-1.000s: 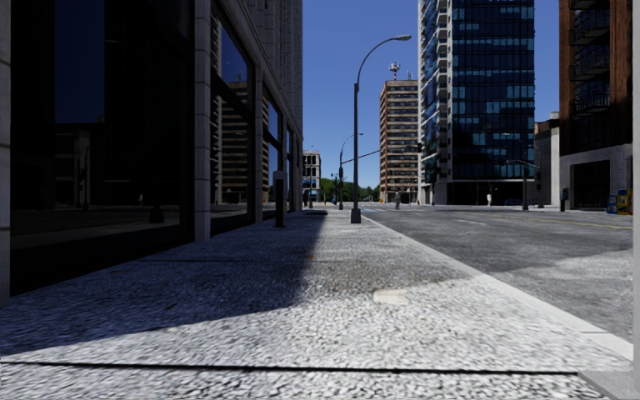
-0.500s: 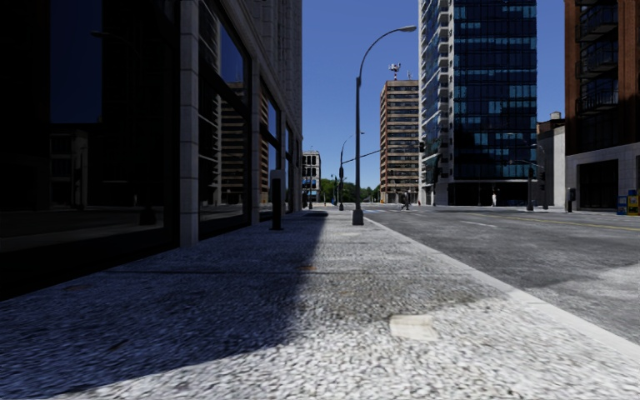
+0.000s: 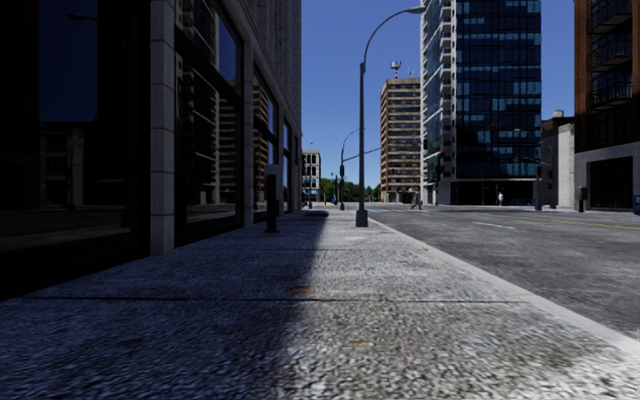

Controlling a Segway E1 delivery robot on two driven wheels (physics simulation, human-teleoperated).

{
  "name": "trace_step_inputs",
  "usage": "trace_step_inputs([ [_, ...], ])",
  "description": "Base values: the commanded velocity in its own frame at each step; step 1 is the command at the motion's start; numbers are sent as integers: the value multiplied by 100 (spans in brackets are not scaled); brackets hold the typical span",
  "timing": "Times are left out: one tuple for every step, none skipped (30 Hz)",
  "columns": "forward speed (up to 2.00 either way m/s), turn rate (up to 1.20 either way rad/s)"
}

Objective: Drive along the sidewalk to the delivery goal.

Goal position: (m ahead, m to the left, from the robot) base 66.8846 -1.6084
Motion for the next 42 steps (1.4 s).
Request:
trace_step_inputs([
  [200,90],
  [200,102],
  [200,102],
  [200,26],
  [200,5],
  [200,0],
  [200,0],
  [200,0],
  [200,0],
  [200,0],
  [200,0],
  [200,0],
  [200,0],
  [200,0],
  [200,0],
  [200,0],
  [200,0],
  [200,0],
  [200,0],
  [200,0],
  [200,0],
  [200,0],
  [200,0],
  [200,0],
  [200,0],
  [200,0],
  [200,0],
  [200,0],
  [200,0],
  [200,0],
  [200,0],
  [200,0],
  [200,0],
  [200,0],
  [200,0],
  [200,0],
  [200,0],
  [200,0],
  [200,0],
  [200,0],
  [200,0],
  [200,0],
])
